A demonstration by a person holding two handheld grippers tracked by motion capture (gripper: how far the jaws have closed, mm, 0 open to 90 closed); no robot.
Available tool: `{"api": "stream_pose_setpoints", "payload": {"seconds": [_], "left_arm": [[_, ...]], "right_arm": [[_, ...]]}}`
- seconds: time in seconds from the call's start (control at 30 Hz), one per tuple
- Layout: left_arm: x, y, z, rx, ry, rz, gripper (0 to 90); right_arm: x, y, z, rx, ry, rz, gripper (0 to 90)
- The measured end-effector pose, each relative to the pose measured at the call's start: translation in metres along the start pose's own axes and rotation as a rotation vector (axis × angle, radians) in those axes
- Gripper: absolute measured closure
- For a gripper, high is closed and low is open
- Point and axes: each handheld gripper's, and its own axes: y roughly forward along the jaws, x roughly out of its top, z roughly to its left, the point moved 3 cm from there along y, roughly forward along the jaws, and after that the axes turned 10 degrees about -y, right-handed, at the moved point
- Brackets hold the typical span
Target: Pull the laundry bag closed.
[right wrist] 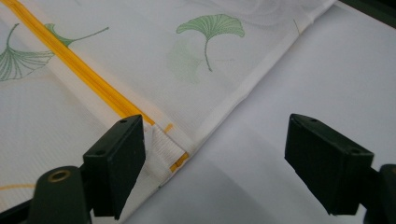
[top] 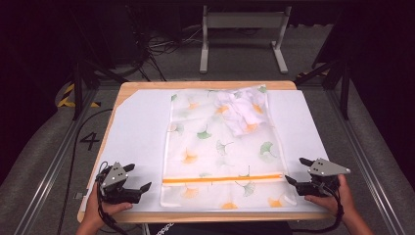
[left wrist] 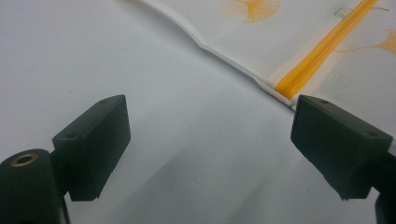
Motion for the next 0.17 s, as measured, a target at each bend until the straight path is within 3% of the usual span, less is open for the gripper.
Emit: {"api": "stream_pose_setpoints", "payload": {"seconds": [0.17], "left_arm": [[0.0011, 0.0005, 0.0009, 0.004, -0.002, 0.002, 12.9]], "right_arm": [[-0.0004, 0.0009, 0.0007, 0.005, 0.003, 0.004, 20.8]]}}
